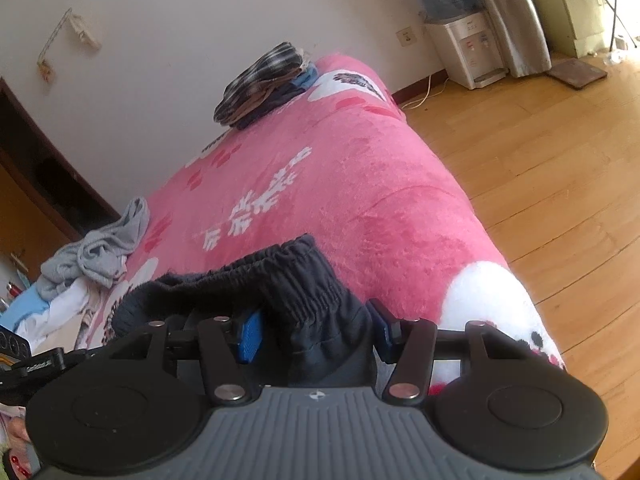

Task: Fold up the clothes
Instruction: 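Raise the trousers high by the waistband with both grippers to hang them out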

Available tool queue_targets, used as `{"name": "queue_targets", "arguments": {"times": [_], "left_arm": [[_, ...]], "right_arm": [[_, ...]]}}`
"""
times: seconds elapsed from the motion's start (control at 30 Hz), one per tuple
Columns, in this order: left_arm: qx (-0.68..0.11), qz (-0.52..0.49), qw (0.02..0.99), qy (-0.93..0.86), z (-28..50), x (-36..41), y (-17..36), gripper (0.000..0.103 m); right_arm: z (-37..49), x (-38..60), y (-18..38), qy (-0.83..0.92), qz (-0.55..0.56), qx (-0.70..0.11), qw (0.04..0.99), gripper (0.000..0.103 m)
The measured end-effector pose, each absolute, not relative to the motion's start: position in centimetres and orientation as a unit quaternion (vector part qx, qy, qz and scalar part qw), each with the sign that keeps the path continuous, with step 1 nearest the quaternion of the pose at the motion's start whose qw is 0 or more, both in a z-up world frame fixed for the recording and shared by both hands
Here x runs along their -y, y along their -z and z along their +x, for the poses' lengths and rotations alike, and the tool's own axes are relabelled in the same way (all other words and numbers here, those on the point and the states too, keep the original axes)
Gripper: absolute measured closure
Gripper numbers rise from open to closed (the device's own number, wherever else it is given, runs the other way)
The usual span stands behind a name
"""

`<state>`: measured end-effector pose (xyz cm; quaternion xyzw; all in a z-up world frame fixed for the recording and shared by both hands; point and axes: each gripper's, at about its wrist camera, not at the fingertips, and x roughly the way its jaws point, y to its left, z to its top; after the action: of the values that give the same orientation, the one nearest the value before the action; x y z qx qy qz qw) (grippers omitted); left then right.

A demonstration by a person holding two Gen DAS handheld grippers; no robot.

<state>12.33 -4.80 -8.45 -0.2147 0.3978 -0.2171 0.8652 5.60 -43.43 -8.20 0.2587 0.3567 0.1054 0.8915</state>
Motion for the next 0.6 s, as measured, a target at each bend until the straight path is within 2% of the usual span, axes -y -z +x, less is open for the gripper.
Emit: {"name": "queue_targets", "arguments": {"times": [0.13, 0.17, 0.37, 0.5, 0.57, 0.6], "left_arm": [[-0.385, -0.200, 0.876, 0.211, 12.3, 4.5, 8.2, 0.076], [-0.380, -0.193, 0.880, 0.209, 12.1, 4.4, 8.0, 0.080], [-0.357, -0.168, 0.897, 0.198, 11.6, 3.7, 7.5, 0.092], [-0.337, -0.108, 0.915, 0.193, 10.4, 4.9, 6.8, 0.096], [-0.318, -0.083, 0.925, 0.190, 9.5, 5.3, 6.0, 0.098], [-0.306, -0.073, 0.931, 0.187, 9.1, 5.4, 5.5, 0.098]], "right_arm": [[5.7, 43.7, 8.3, -0.104, 0.264, -0.350, 0.893, 0.048], [5.6, 43.6, 8.2, -0.104, 0.260, -0.349, 0.894, 0.048], [6.0, 42.9, 8.0, -0.105, 0.233, -0.352, 0.901, 0.048], [6.5, 42.1, 7.8, -0.107, 0.213, -0.355, 0.904, 0.049], [6.8, 41.3, 7.7, -0.098, 0.185, -0.359, 0.910, 0.057], [6.8, 40.9, 7.5, -0.096, 0.173, -0.359, 0.912, 0.071]]}}
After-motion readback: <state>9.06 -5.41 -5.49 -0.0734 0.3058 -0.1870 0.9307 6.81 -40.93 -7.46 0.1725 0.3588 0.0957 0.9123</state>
